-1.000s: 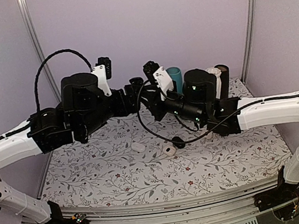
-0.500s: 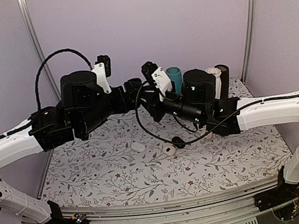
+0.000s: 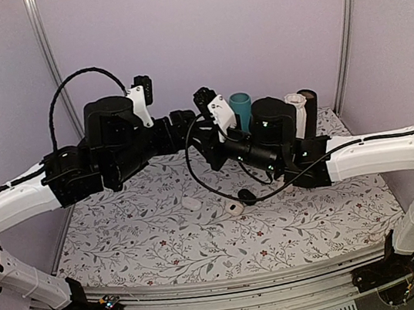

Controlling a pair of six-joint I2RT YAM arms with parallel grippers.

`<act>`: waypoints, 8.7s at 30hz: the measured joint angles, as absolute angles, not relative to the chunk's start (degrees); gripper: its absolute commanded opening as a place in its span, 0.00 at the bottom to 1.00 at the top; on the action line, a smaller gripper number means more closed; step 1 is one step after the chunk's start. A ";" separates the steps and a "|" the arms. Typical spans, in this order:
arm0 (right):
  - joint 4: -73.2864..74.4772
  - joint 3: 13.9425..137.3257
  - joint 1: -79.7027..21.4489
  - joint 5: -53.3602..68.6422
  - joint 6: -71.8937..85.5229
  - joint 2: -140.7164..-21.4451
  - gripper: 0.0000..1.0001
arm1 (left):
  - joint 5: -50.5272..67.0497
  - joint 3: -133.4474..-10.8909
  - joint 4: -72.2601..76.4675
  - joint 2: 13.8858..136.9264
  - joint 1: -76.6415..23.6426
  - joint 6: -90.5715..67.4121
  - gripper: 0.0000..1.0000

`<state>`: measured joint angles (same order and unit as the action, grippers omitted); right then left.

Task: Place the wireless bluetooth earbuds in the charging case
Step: Adjust the right earbud in the right side groove of the charging case.

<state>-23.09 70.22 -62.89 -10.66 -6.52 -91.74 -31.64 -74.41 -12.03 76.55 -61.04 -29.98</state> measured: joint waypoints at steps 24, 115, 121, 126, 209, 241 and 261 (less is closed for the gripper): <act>-21.89 70.24 -63.00 -10.66 -6.48 -92.01 0.03 | -29.15 -73.06 -11.92 75.77 -60.18 -30.74 0.78; -23.14 72.16 -63.51 -20.51 -10.61 -93.89 0.03 | -31.09 -77.60 -14.41 78.54 -59.18 -30.02 0.96; -23.16 72.38 -63.64 -20.49 -11.14 -93.89 0.03 | -31.51 -78.50 -14.61 79.22 -58.81 -29.78 0.95; -23.09 72.38 -63.64 -20.45 -11.40 -93.89 0.03 | -30.72 -78.50 -14.66 79.20 -58.37 -29.58 0.91; -28.16 65.39 -54.92 38.96 6.24 -88.88 0.03 | 0.23 -77.08 -22.83 67.64 -50.00 0.64 0.87; -16.40 70.13 -54.57 48.34 3.55 -90.96 0.03 | 1.28 -73.14 -25.02 64.07 -54.94 16.25 0.88; -12.38 70.35 -54.57 46.39 0.34 -91.07 0.03 | -2.24 -74.85 -29.36 65.71 -56.53 18.09 0.88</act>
<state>-12.38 70.35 -54.57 46.39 0.34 -91.07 -2.24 -74.85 -29.36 65.71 -56.53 18.09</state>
